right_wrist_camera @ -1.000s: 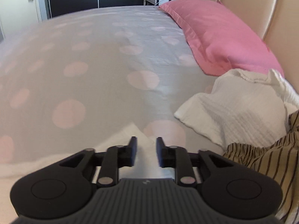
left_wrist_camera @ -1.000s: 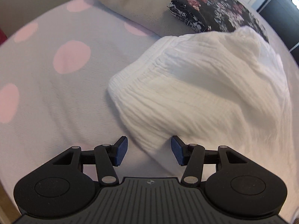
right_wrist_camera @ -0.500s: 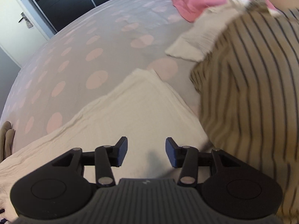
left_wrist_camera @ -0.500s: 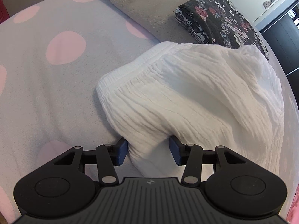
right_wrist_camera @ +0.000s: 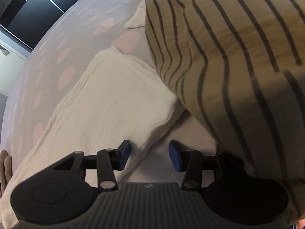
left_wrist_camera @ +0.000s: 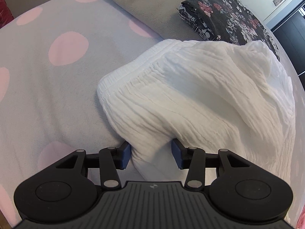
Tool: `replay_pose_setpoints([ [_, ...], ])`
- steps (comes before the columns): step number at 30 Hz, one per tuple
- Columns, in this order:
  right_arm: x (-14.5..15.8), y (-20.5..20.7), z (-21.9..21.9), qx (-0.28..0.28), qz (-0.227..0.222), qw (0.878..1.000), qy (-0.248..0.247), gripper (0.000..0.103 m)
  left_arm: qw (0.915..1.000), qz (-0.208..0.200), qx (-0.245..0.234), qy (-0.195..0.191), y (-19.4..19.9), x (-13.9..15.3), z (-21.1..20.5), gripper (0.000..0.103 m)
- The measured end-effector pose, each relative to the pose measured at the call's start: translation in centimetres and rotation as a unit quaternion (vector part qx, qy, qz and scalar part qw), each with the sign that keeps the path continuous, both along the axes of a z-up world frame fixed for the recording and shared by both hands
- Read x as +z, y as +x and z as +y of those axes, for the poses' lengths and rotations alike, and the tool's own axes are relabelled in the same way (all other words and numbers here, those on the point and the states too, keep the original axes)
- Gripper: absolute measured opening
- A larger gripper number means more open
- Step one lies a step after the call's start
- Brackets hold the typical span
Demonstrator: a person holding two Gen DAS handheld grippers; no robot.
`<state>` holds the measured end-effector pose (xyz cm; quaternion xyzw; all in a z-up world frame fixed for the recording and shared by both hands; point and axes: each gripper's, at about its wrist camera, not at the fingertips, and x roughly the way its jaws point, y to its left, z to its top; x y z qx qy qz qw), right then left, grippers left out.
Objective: Fold clothes
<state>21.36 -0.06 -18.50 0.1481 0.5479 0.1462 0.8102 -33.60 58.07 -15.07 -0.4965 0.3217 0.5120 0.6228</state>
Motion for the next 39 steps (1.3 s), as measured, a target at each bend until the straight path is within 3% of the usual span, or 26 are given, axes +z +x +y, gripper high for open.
replay_pose_setpoints([
  [1, 0.0, 0.2, 0.2, 0.000, -0.006, 1.000, 0.002, 0.049, 1.0000, 0.003, -0.002, 0.004, 0.6, 0.1, 0.8, 0.041],
  [2, -0.1, 0.3, 0.4, 0.000, -0.013, 1.000, 0.003, 0.041, 0.9999, 0.007, -0.005, 0.009, 0.8, 0.2, 0.8, 0.039],
  [3, -0.1, 0.4, 0.6, 0.002, -0.022, 1.000, 0.000, 0.037, 0.9998, 0.009, -0.008, 0.013, 1.0, 0.3, 0.8, 0.031],
  [5, 0.0, 0.5, 0.9, 0.002, -0.036, 0.999, -0.002, 0.014, 0.9996, 0.001, -0.016, 0.023, 1.1, 0.6, 0.8, 0.017],
  [7, 0.3, 0.6, 1.0, 0.000, -0.043, 0.999, 0.009, 0.010, 0.9991, -0.007, -0.020, 0.037, 1.1, 1.5, 0.7, 0.009],
  [21, 10.4, -3.5, 1.5, 0.009, -0.166, 0.986, -0.001, 0.008, 0.9868, -0.059, 0.012, 0.150, -2.4, 9.5, 0.0, 0.006],
  [24, 11.4, -4.9, 0.6, 0.009, -0.161, 0.987, 0.009, 0.008, 0.9846, -0.052, 0.017, 0.166, -4.1, 10.5, -0.8, 0.006],
  [30, 11.2, -9.3, -2.2, 0.008, -0.121, 0.993, 0.009, 0.008, 0.9876, -0.015, 0.019, 0.155, -8.0, 10.8, -2.7, 0.006],
  [39, 10.6, -16.0, -5.9, 0.024, -0.104, 0.994, -0.031, 0.008, 0.9890, 0.055, 0.016, 0.137, -13.5, 10.8, -5.8, 0.006],
])
